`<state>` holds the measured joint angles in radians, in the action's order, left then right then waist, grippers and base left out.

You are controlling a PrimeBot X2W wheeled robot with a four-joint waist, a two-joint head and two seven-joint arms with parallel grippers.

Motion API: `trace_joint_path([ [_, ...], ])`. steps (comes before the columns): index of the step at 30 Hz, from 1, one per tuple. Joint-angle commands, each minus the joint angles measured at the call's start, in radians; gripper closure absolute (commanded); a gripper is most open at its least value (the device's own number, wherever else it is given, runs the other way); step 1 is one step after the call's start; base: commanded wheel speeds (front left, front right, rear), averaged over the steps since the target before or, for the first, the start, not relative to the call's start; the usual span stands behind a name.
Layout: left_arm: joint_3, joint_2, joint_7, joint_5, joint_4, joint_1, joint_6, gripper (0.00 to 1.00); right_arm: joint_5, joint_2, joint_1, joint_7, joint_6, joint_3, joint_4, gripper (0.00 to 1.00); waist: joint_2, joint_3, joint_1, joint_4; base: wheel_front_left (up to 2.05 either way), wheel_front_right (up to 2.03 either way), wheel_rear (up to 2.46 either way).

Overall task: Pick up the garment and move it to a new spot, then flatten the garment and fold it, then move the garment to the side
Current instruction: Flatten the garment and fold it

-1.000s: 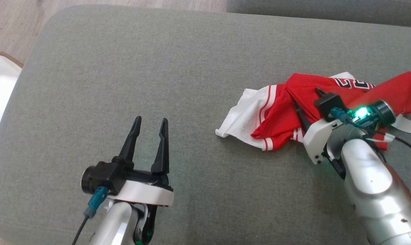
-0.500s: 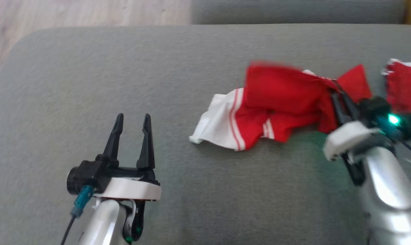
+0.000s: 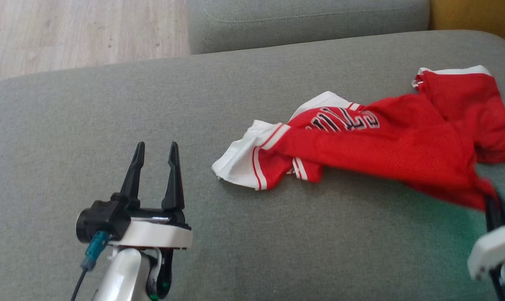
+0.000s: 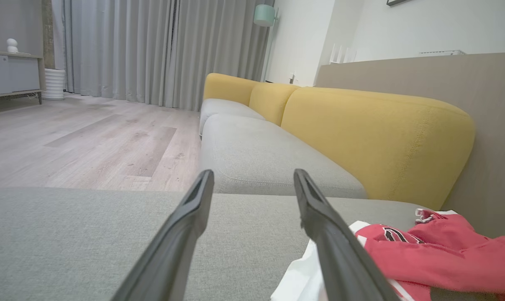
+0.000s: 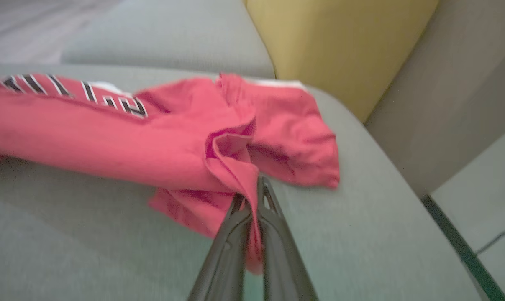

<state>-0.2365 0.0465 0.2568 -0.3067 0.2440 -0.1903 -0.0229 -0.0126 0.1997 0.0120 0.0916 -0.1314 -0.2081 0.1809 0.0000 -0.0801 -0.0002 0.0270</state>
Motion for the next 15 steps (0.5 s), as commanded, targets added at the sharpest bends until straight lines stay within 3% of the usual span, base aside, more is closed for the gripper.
trace_joint_path([
  [1,0.035,0.004,0.005,0.012,-0.033,-0.014,-0.003,0.0,-0.003,0.012,0.012,0.048,0.001,0.004,-0.033,1.0,0.0,0.003,0.0002,0.005,0.0,0.0,0.0],
  [3,0.034,0.004,0.005,0.012,-0.031,-0.016,-0.004,0.0,0.02,-0.002,0.036,0.1,0.001,-0.025,-0.028,1.0,0.0,0.004,0.0002,0.006,0.0,0.0,0.0],
  [4,0.033,0.004,0.005,0.013,-0.03,-0.017,-0.004,0.0,0.035,-0.01,0.041,0.117,0.001,-0.034,-0.031,0.59,0.0,0.003,0.0002,0.005,0.0,0.0,0.0],
  [5,0.032,0.004,0.005,0.013,-0.03,-0.018,-0.005,0.0,0.048,-0.023,0.037,0.119,0.001,-0.05,-0.04,0.0,0.0,0.003,0.0002,0.005,0.0,0.0,0.0],
  [9,0.031,0.004,0.005,0.015,-0.03,-0.02,-0.006,0.0,0.093,-0.072,-0.012,0.061,0.001,-0.058,-0.099,0.0,0.0,0.003,0.0002,0.0,0.0,0.0,0.0],
  [15,0.028,0.004,0.005,0.017,-0.034,-0.025,-0.009,0.0,0.047,-0.104,-0.092,-0.095,0.001,0.078,-0.158,0.0,0.0,0.0,0.0002,-0.012,0.0,0.0,0.0],
])
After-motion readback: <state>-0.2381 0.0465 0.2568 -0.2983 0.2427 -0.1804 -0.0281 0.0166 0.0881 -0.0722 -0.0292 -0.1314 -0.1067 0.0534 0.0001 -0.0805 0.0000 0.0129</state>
